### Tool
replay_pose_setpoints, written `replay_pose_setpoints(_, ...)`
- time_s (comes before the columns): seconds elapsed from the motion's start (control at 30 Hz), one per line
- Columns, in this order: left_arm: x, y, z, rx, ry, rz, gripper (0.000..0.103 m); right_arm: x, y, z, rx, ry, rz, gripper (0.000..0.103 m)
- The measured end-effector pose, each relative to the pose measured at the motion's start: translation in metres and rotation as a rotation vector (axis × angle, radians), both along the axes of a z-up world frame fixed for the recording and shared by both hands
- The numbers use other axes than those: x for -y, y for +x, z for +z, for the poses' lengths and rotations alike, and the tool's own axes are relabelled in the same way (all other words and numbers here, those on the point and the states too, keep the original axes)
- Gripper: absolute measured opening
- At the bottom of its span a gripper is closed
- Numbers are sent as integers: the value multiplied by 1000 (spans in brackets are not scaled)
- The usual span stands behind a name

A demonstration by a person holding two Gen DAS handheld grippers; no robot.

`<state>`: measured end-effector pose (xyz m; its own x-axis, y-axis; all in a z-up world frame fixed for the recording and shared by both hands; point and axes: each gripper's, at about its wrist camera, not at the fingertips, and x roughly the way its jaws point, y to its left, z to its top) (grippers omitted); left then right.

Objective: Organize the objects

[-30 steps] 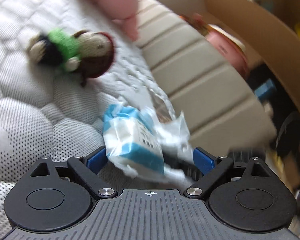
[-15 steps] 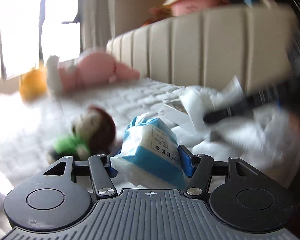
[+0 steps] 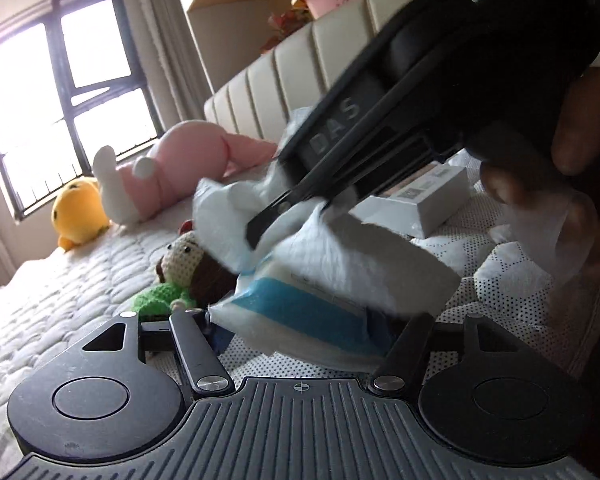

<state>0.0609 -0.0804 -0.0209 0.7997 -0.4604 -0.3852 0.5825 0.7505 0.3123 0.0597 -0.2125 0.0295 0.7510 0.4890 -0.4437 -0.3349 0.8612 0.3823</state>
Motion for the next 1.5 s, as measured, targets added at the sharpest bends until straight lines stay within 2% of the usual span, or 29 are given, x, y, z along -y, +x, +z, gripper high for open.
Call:
replay_pose_setpoints(0.27, -10, 4, 5, -25, -34, -3, 63, 16, -6, 1, -2, -41, -87, 11)
replay_pose_setpoints(0.53, -48, 7, 9, -41, -97, 100, 61, 6, -1, -1, -19, -77, -127, 11)
replay_pose_setpoints(0.6, -60, 9, 12, -49, -122, 132, 61, 0, 0, 0, -23, -66, -113, 11)
replay_pose_setpoints(0.63, -66, 11, 13, -53, -134, 147, 54, -4, 0, 0, -25, -60, -103, 14)
replay_pose_setpoints(0.73, -83, 14, 16, -82, -182, 175, 47, -18, 3, 2, -19, -61, -86, 15)
replay_pose_setpoints(0.83, -96, 14, 19, -130, -254, 157, 47, -27, 7, 4, -18, -55, -54, 15)
replay_pose_setpoints(0.9, -102, 15, 19, -182, -312, 111, 47, -32, 10, 4, -32, -39, -31, 15)
replay_pose_setpoints(0.97, -100, 16, 19, -206, -343, 91, 50, -38, 9, 4, -44, -22, 0, 15)
replay_pose_setpoints(1.07, -92, 17, 16, -203, -334, 93, 63, -48, 2, 7, -40, -47, 47, 15)
replay_pose_setpoints(1.13, -87, 18, 16, -191, -341, 76, 84, -50, -4, 7, -45, -63, 63, 15)
replay_pose_setpoints(1.23, -77, 18, 17, -152, -318, 14, 94, -37, -17, 3, -51, -41, 62, 15)
replay_pose_setpoints(1.33, -60, 21, 16, -121, -252, -62, 95, -7, -32, 3, -61, 46, 29, 15)
replay_pose_setpoints(1.4, -49, 31, 16, -143, -226, -82, 95, 13, -41, 6, -50, 88, -3, 15)
replay_pose_setpoints(1.43, -44, 37, 16, -167, -228, -86, 95, 21, -45, 8, -40, 101, -26, 15)
replay_pose_setpoints(1.5, -40, 51, 15, -238, -287, -79, 94, 36, -50, 9, -23, 115, -67, 15)
